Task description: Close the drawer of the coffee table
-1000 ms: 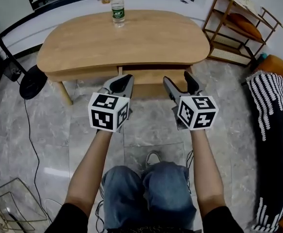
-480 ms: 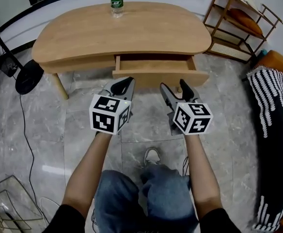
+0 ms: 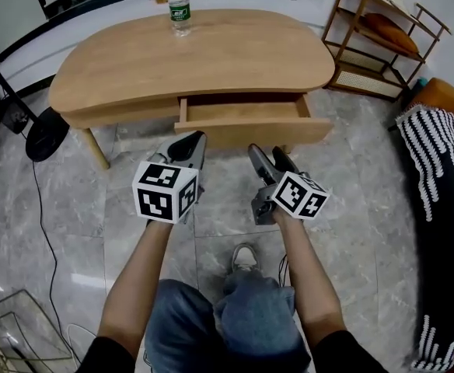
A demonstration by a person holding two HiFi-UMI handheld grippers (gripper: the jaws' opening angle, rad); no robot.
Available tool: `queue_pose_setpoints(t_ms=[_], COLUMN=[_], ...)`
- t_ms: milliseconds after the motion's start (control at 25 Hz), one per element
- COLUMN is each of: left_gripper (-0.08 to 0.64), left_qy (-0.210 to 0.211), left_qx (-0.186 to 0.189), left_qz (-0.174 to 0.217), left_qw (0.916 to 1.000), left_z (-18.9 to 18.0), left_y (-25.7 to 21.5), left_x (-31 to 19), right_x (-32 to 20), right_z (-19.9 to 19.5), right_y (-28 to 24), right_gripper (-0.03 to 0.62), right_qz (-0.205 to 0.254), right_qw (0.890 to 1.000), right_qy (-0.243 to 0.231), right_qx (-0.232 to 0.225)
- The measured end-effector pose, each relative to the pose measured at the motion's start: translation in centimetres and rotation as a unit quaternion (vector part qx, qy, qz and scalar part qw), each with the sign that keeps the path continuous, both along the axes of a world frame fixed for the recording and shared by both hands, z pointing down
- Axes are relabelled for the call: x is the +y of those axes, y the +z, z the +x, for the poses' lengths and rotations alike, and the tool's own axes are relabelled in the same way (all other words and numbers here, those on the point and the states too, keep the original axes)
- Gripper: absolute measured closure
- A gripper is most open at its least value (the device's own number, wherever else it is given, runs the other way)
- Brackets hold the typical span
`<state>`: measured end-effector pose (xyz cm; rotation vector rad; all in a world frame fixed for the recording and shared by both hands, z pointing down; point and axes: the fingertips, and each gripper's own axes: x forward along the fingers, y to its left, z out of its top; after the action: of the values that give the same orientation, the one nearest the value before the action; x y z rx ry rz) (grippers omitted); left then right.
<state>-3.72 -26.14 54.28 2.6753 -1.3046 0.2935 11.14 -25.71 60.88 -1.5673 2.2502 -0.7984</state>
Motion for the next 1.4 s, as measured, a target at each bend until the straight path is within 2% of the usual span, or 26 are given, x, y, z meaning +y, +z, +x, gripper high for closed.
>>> queue_pose_setpoints(t_ms=[200,400,640,800,920,1080,1400], left_gripper=[0.549,0.549,0.549,0.549,0.549,0.548,0.549], left_qy=[-0.004,-0.005,-0.010,-0.016,-0.024,-0.034,-0.040], left_qx=[-0.003,-0.012,-0.009,-0.012,-0.009,0.000,0.010], left_qz=[0.003,0.005,0.001,-0.005,-0.005,-0.006,-0.009], left_qw=[1.0000,0.9999,0.9999,0.9998,0.9997,0.9994,0.9991], left_z=[0.0,0.1,0.1,-0.3,-0.8,-1.2,-1.7], left_y=[-0.3,-0.4,-0.3,0.2,0.2,0.2,0.3], left_x=[-0.3,-0.4,-0.6,-0.7,-1.0,-1.4,-1.2], right_x=[-0.8,-1.5,-2.5,-3.2,-3.6,-3.8,-3.9], right_z=[0.2,0.3,0.1,-0.1,-0.5,-0.2,-0.3], right_y=[2.7,3.6,4.0,4.0,3.5,3.6,3.3], right_gripper=[0.213,0.184,0.183,0.191,0.232,0.254,0.229], right_qz=[-0.025,-0.019,-0.010,-0.006,0.000,-0.017,-0.059], right_qw=[0.991,0.981,0.964,0.958,0.955,0.951,0.946], right_qy=[0.010,0.014,0.017,0.013,0.005,0.014,0.022], right_qx=[-0.132,-0.193,-0.265,-0.288,-0.296,-0.309,-0.317])
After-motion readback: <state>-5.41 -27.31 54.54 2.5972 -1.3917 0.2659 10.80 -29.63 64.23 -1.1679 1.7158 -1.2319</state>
